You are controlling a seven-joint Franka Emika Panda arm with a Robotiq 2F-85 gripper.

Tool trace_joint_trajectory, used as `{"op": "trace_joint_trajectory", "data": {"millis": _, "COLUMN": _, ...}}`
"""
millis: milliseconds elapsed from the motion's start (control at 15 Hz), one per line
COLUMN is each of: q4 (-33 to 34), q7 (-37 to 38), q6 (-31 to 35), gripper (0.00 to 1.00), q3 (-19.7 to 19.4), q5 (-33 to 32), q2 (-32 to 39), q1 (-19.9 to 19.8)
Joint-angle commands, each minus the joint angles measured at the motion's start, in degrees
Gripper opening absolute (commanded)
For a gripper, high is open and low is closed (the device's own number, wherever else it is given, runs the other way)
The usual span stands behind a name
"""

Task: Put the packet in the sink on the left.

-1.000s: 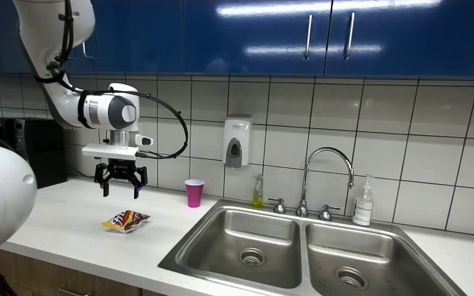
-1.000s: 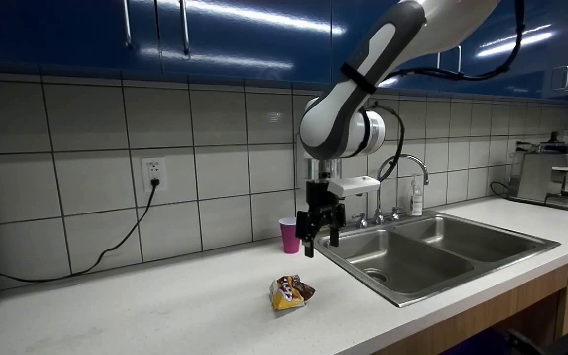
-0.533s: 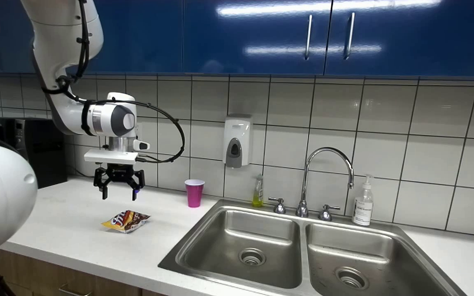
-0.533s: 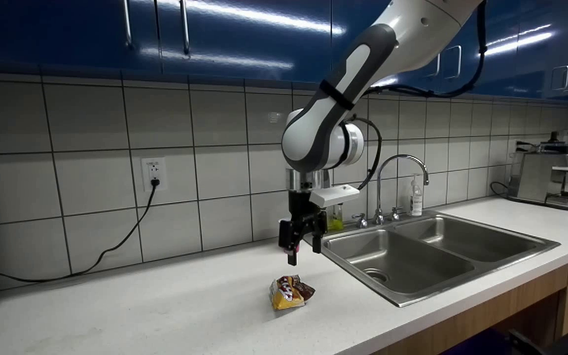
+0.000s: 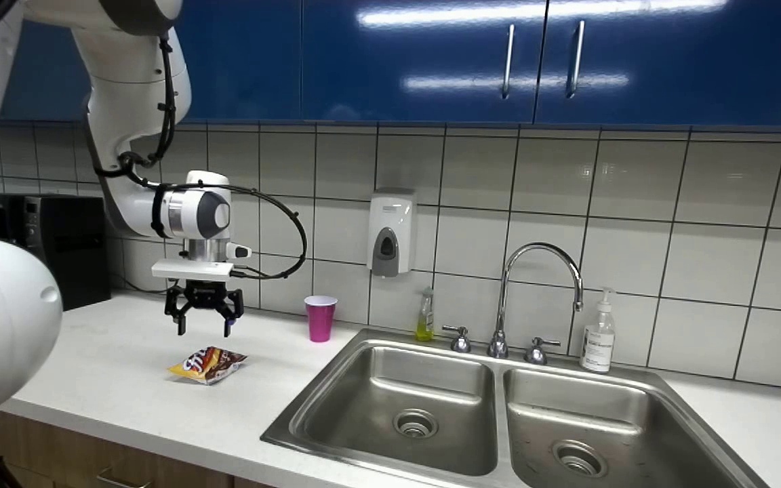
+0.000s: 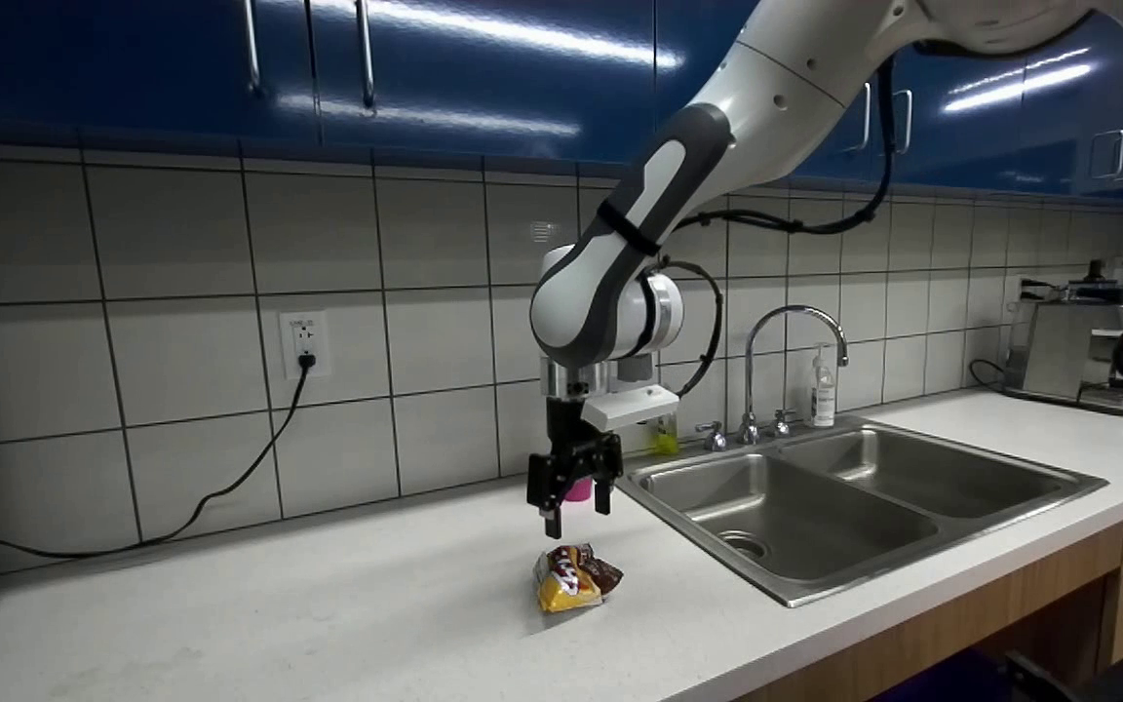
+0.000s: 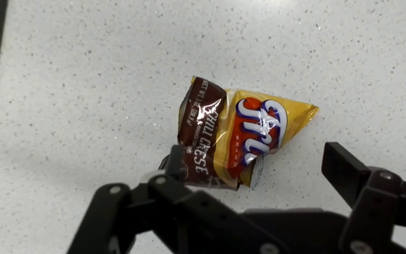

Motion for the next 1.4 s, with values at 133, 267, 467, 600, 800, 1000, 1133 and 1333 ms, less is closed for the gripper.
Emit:
{"op": "trace_joint_trajectory", "data": {"millis": 133, "q4": 5.55, "q7": 4.21, "q6": -1.55, "gripper": 1.00, "q3": -1.04, "q5": -1.87, "q2": 5.71, "q1": 1.16}}
{"op": "trace_joint_trajectory", "data": {"millis": 267, "q4": 6.49, "q7": 4.76, "q6": -1.56, "gripper": 1.00, "q3": -1.24, "q5": -1.74, "q2": 7.10, "q1": 1.19}}
{"op": "trace_joint_trajectory", "data": {"millis": 467, "q4": 7.42, "q7": 5.60, "q6": -1.81, "gripper": 1.00, "q3": -1.80, "q5": -1.76, "q2": 8.50, "q1": 1.28}}
{"op": "trace_joint_trajectory", "data": {"millis": 600, "q4": 7.79, "q7": 5.77, "q6": -1.80, "gripper": 1.00, "q3": -2.10, "q5": -1.77, "q2": 9.06, "q1": 1.28}}
{"op": "trace_joint_trajectory", "data": {"millis": 800, "q4": 8.24, "q7": 6.06, "q6": -1.89, "gripper": 1.00, "q3": -2.46, "q5": -1.75, "q2": 9.67, "q1": 1.34}}
{"op": "trace_joint_trajectory", "data": {"millis": 1000, "q4": 8.37, "q7": 5.93, "q6": -2.03, "gripper": 0.65, "q3": -2.48, "q5": -1.57, "q2": 9.97, "q1": 1.26}}
{"op": "trace_joint_trajectory", "data": {"millis": 1133, "q4": 8.46, "q7": 5.83, "q6": -2.19, "gripper": 0.49, "q3": -2.43, "q5": -1.40, "q2": 10.12, "q1": 1.16}}
{"op": "trace_joint_trajectory", "data": {"millis": 1333, "q4": 8.52, "q7": 5.75, "q6": -2.48, "gripper": 0.24, "q3": -2.41, "q5": -1.22, "q2": 10.33, "q1": 1.02}}
